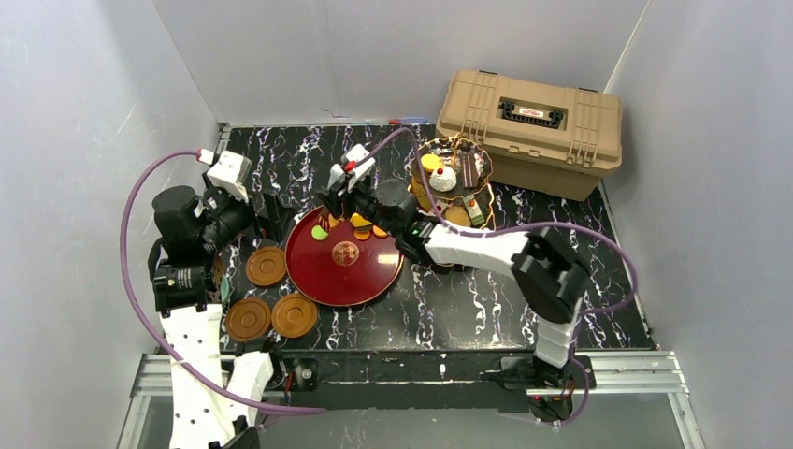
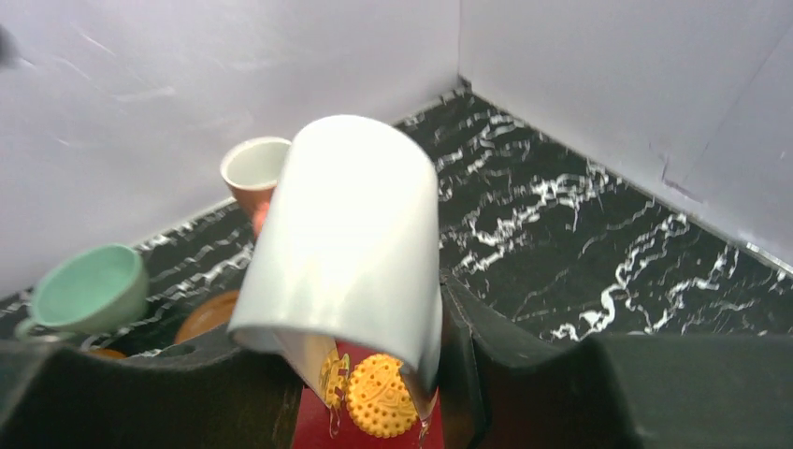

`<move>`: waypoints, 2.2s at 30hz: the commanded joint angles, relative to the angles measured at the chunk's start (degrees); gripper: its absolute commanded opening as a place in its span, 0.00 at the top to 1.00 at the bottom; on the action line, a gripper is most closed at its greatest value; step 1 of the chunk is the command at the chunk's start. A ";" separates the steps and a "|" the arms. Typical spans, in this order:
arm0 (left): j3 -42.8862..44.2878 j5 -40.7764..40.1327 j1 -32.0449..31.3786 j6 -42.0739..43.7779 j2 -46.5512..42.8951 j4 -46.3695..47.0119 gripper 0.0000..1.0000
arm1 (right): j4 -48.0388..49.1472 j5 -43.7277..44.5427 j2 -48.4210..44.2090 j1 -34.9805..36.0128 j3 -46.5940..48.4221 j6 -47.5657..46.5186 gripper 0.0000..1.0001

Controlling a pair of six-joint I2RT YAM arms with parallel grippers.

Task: Serve the afternoon tea
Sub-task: Pick up the desert from the tray, then place the desert on the desert table.

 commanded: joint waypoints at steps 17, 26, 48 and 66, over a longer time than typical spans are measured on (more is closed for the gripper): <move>1.85 0.24 0.01 -1.56 0.21 1.35 0.03 | -30.18 9.89 -48.38 2.32 -13.86 -5.54 0.86; 2.47 0.50 -0.07 -1.89 0.53 1.27 0.04 | -36.16 19.03 -57.43 2.23 -18.24 -8.85 0.85; 2.28 7.40 0.02 -1.90 1.15 0.44 0.06 | -36.77 25.41 -62.88 1.18 -26.44 -6.03 0.85; 7.37 4.34 -12.55 -6.77 9.25 3.31 0.11 | -39.57 36.56 -69.42 1.00 -34.33 -3.18 0.87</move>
